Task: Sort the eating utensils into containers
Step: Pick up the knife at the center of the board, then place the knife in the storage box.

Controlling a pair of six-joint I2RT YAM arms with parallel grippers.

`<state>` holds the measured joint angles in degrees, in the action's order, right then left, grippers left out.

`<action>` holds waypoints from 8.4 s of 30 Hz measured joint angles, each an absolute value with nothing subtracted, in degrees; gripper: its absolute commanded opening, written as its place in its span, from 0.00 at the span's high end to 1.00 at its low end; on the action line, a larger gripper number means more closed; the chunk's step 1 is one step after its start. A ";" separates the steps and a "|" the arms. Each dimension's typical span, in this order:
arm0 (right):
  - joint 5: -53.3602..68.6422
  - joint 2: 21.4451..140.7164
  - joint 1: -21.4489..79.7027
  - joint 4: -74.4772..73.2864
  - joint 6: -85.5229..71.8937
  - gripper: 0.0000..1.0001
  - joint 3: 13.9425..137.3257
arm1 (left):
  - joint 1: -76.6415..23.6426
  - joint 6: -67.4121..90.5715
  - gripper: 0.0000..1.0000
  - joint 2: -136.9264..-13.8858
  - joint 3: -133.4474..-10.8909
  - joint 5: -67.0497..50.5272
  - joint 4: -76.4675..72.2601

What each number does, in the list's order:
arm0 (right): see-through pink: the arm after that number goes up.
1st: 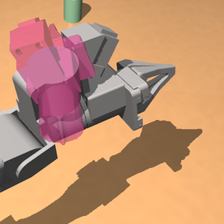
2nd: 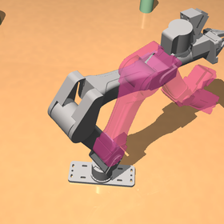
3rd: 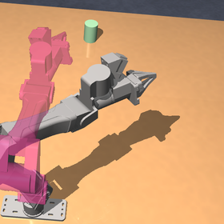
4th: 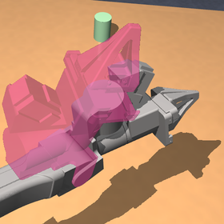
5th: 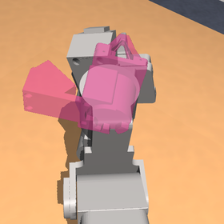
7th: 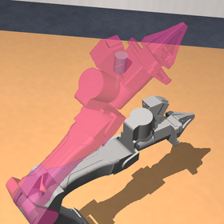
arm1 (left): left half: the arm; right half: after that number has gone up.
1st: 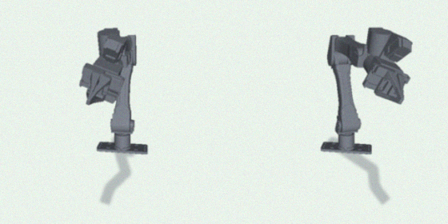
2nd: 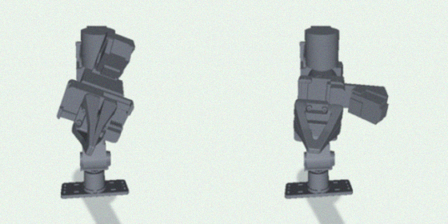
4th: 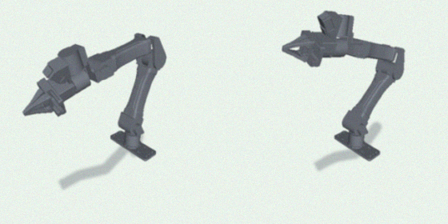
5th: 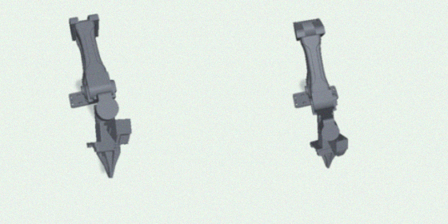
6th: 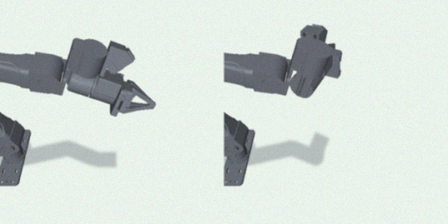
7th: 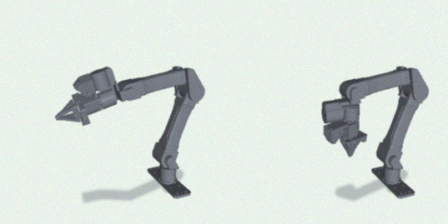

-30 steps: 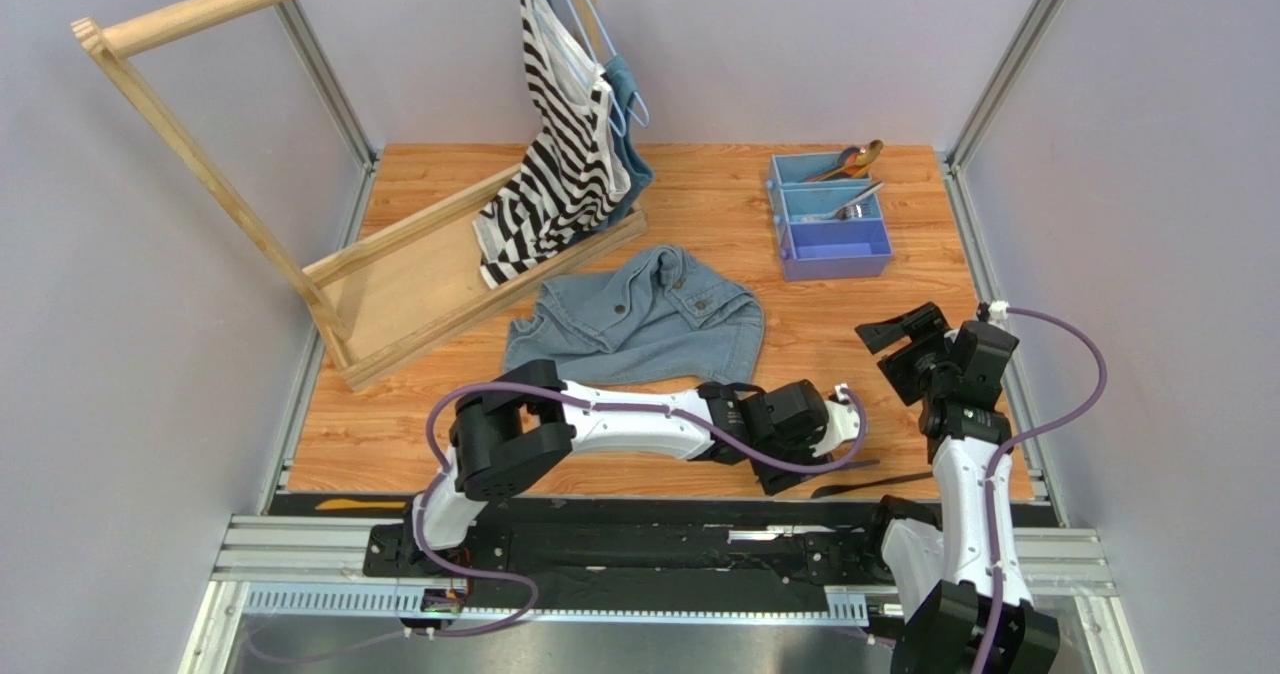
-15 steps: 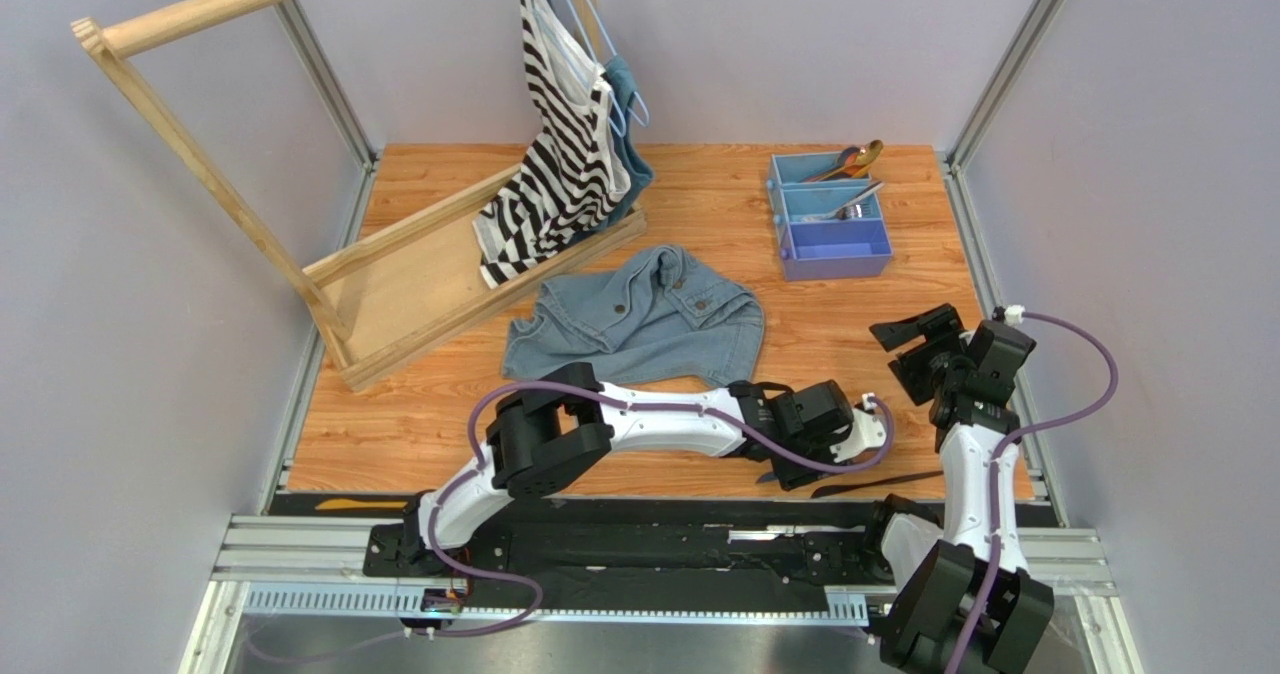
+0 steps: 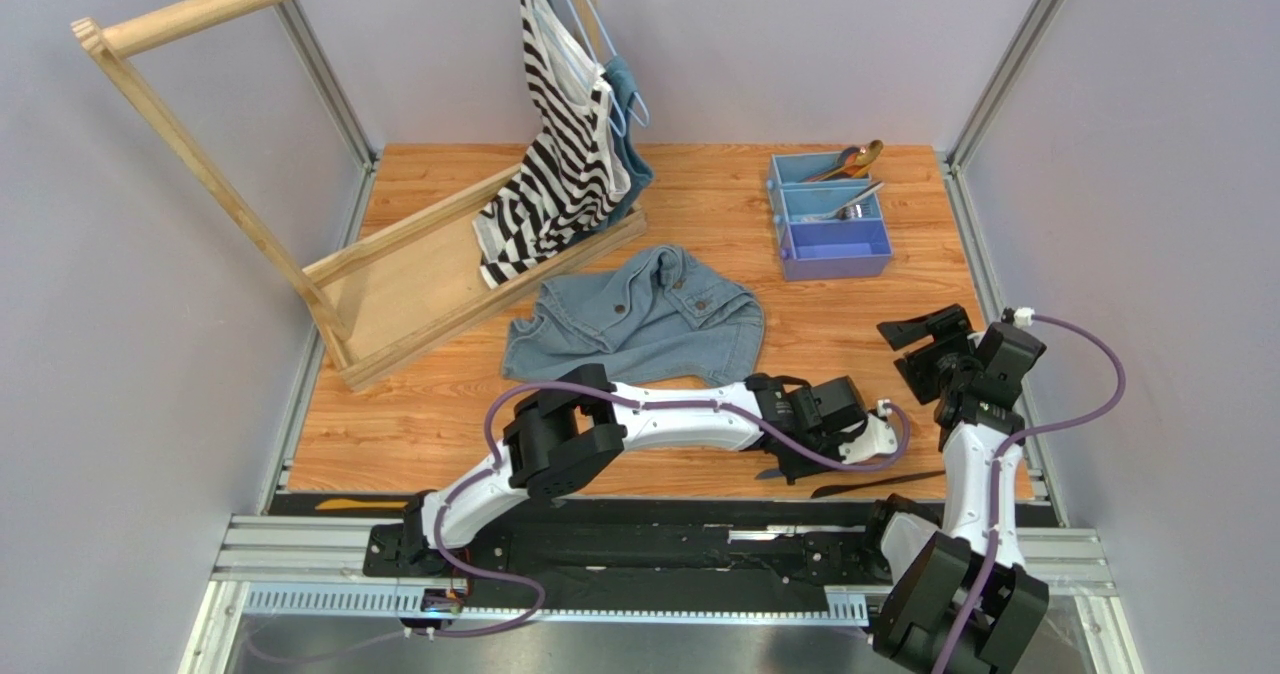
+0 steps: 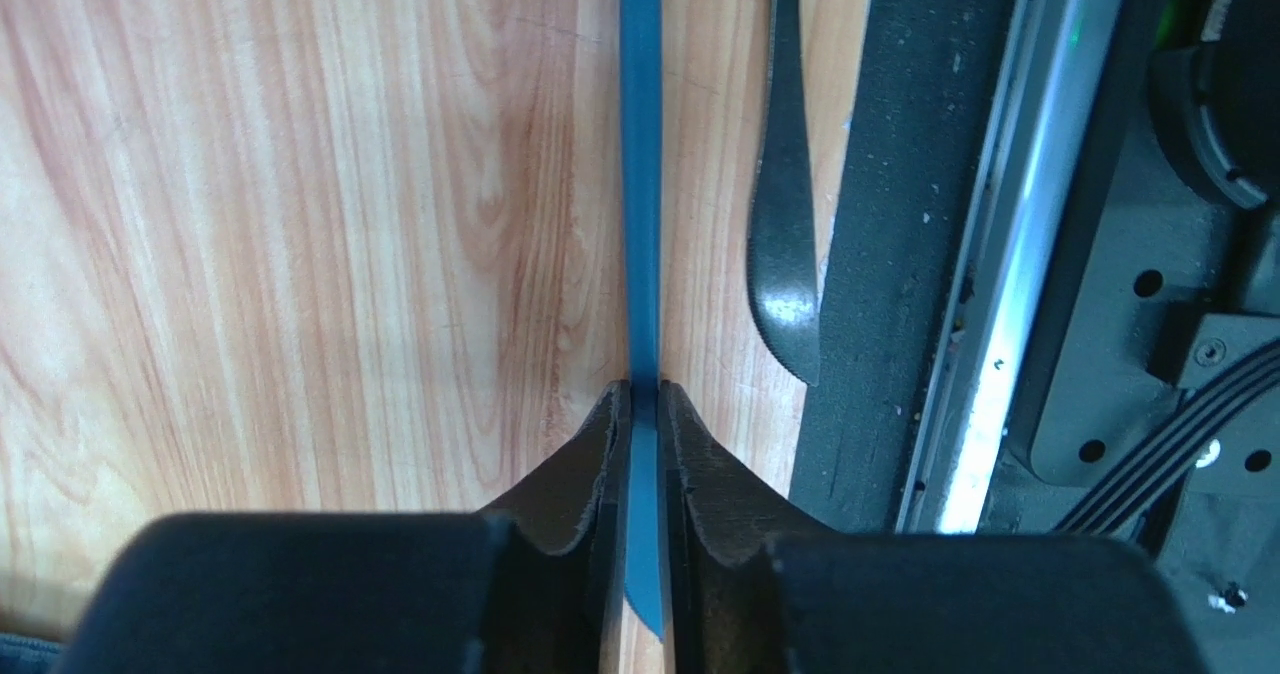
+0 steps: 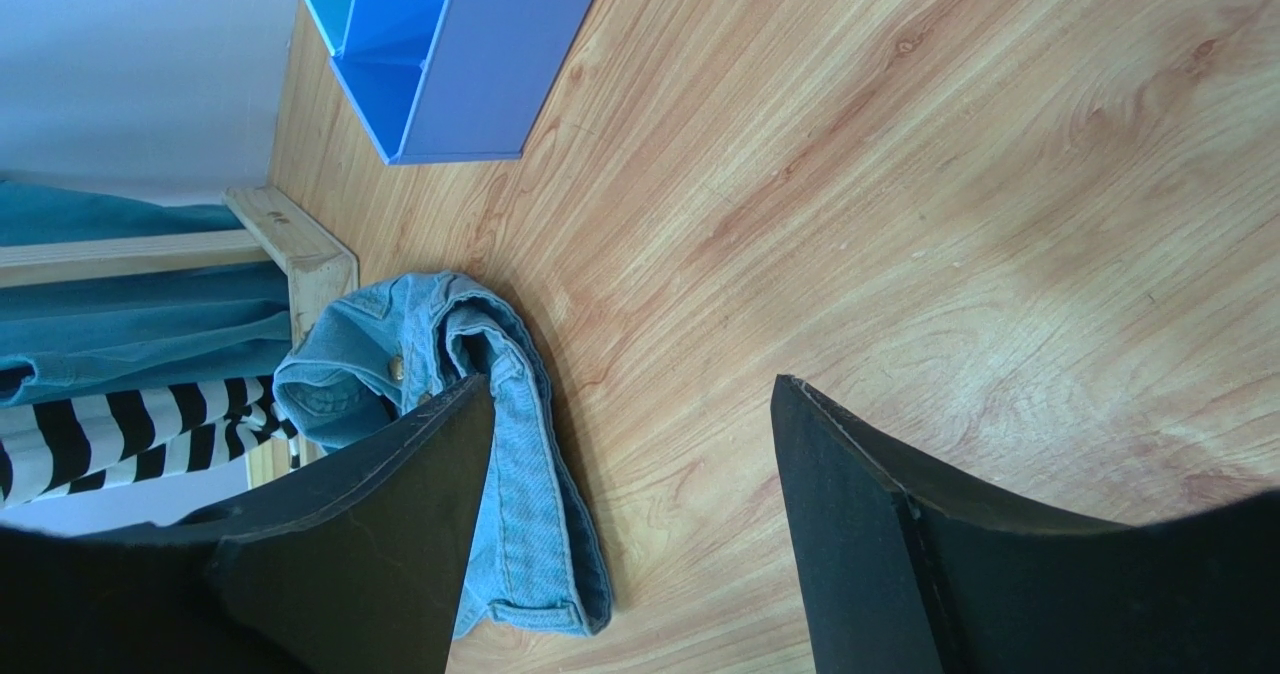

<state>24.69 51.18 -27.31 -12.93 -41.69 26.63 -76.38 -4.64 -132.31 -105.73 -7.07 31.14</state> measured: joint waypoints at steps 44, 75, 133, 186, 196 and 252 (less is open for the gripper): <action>41.95 40.95 -23.92 -4.78 -45.52 0.32 20.88 | -57.76 14.63 1.00 -105.03 -74.30 -11.73 17.02; 37.45 56.80 -1.21 10.70 -53.47 0.74 20.43 | -54.98 20.38 1.00 -101.27 -75.53 -16.34 15.29; 26.44 63.55 1.56 -0.97 -44.10 1.00 37.12 | -49.60 15.38 0.01 -73.89 -66.30 -13.15 25.93; 14.02 104.62 -16.19 3.40 -50.78 0.93 73.45 | -49.30 13.06 0.04 -72.29 -61.01 -14.57 28.51; 14.06 105.89 -14.74 4.43 -50.63 0.65 73.41 | -49.30 12.88 0.04 -72.38 -61.01 -15.11 28.49; -1.45 114.02 -4.95 -7.16 -33.93 0.42 88.42 | -49.30 12.43 0.04 -73.52 -61.01 -17.04 27.90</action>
